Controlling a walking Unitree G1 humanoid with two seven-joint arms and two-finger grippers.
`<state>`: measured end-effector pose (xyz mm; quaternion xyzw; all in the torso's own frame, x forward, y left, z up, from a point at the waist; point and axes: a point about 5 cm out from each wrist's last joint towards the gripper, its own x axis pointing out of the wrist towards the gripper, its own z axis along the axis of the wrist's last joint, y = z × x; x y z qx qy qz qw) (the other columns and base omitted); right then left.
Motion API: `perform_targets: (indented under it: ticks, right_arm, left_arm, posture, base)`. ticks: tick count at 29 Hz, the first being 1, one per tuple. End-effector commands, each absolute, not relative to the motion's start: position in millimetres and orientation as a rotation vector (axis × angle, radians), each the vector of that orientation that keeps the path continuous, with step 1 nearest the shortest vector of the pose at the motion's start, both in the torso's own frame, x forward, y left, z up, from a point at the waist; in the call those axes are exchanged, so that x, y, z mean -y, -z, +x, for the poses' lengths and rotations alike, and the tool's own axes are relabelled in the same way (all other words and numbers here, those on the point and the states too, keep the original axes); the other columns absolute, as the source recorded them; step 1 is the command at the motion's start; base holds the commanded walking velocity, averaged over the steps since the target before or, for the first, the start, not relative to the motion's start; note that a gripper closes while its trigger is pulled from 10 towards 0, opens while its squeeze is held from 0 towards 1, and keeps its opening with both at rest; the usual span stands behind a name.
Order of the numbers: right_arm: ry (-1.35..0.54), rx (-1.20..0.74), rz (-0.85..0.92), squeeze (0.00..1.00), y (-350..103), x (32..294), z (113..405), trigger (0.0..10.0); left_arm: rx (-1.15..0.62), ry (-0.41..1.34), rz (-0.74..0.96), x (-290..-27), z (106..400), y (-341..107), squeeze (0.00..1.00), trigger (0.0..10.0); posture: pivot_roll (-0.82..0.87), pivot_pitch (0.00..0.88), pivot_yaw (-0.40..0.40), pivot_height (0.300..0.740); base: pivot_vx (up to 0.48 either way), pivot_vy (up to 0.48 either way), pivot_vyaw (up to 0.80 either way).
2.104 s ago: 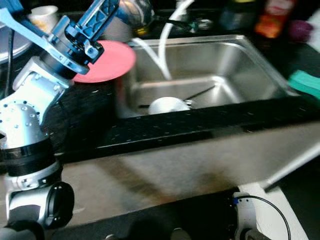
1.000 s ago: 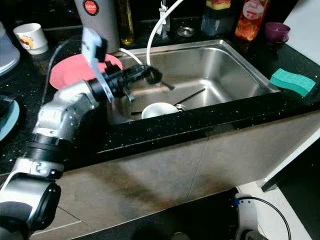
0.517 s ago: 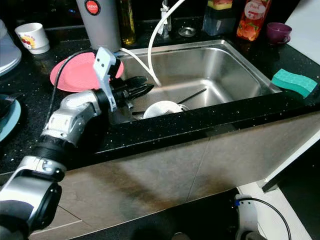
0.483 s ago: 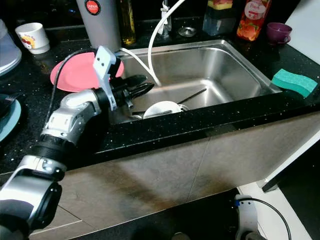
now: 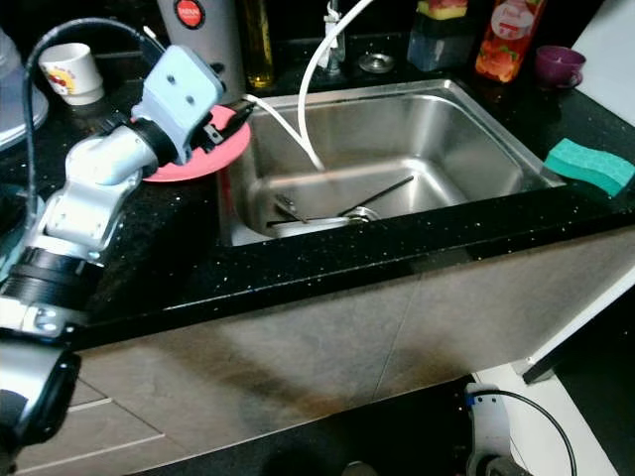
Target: Kitchen organization
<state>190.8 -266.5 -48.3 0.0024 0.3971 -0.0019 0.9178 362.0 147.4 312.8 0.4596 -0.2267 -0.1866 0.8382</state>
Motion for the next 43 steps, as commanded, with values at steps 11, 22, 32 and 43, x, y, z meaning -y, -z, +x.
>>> perform_targets:
  ticks: [11,22,32,43]
  right_arm:
    - [-0.107,-0.804,-0.016,0.00,48.9,258.5,189.2,10.0]
    - [-0.155,-0.827,0.013,0.00,51.1,252.9,188.2,10.0]
    - [-0.126,-0.857,0.015,0.00,53.4,255.6,183.6,10.0]
    - [-0.122,-0.859,0.017,0.00,51.7,260.0,179.4,10.0]
  left_arm:
    - [0.443,0.162,1.175,-178.6,338.1,-307.7,0.00,10.0]
    - [0.363,0.123,1.152,-190.4,330.7,-278.2,0.00,10.0]
    - [0.403,0.242,1.142,-180.4,332.7,-268.2,0.00,10.0]
    - [0.273,0.409,1.104,-183.5,352.3,-255.8,0.00,10.0]
  posture:
    - [0.01,0.096,-0.006,0.740]
    - [0.03,0.096,-0.018,0.740]
    - [0.02,0.083,-0.018,0.740]
    - [-0.01,0.109,-0.013,0.740]
  base:
    - [0.000,0.000,0.27]
    - [0.000,0.000,0.75]
    - [0.000,0.000,0.29]
    - [0.000,0.000,0.00]
